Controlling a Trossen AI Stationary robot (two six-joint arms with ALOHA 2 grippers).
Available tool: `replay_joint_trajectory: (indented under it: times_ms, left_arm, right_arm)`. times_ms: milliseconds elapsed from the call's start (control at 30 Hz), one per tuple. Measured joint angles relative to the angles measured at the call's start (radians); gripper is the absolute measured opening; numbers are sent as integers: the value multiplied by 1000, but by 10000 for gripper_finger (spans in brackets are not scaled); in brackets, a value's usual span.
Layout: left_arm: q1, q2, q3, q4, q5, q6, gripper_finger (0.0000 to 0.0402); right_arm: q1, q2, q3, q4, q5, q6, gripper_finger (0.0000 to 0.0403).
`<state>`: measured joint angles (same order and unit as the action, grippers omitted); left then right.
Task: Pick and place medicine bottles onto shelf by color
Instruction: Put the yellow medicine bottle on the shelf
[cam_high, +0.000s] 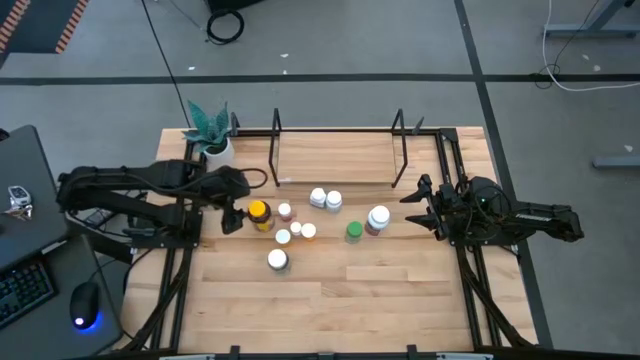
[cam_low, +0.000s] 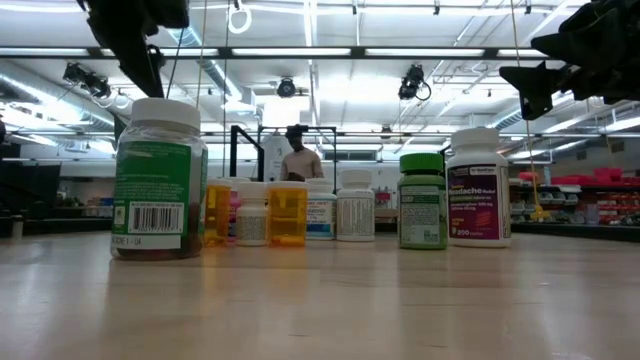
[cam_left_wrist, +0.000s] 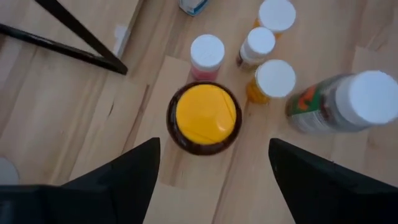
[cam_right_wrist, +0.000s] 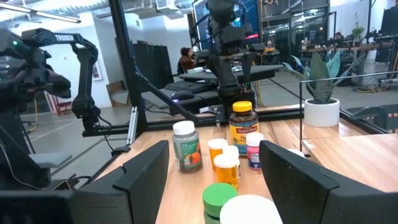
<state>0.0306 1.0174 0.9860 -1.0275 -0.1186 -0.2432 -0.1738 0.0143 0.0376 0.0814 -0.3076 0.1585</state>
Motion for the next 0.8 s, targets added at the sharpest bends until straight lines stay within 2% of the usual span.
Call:
replay_joint_trajectory:
  times_ms: [400,800]
  left_arm:
    - [5,131,-12,12,18,18,358]
    - [46,282,-12,52,41,52,360]
  right_arm:
    - [0,0,0,1,0,0,257]
    - [0,0,0,0,0,0,257]
